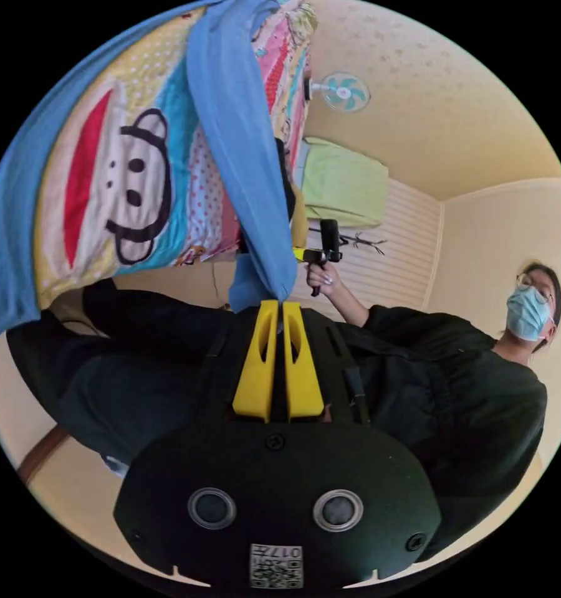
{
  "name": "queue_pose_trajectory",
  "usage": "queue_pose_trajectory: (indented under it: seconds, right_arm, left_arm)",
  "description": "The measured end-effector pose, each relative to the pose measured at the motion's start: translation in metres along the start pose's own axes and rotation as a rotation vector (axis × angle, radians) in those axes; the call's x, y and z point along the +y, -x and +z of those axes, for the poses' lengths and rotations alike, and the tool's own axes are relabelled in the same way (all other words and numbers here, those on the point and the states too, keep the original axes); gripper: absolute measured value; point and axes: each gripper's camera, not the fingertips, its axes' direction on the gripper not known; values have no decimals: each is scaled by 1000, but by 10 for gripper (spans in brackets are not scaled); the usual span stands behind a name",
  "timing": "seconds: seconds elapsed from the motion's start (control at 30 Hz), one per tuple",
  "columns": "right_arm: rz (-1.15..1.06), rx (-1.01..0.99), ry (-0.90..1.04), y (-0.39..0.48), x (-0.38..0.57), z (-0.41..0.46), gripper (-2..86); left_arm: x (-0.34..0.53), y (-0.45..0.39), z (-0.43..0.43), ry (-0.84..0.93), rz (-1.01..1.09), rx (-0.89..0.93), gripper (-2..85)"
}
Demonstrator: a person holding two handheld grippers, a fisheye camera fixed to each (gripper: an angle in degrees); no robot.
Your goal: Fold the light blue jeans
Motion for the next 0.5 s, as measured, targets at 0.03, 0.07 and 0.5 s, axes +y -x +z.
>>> queue_pose_trajectory:
  seconds: [0.03, 0.07, 0.5]
  right_arm:
    - [13, -2, 5, -5, -1, 2, 13]
    - [71, 30, 21, -16, -3, 8, 11]
    - [-24, 351, 60, 15, -39, 47, 83]
  left_arm:
    - [4, 17, 4, -8, -100, -92, -9]
    - [6, 35, 10, -24, -206, -185, -8]
    - [25, 51, 67, -194, -634, -544, 90]
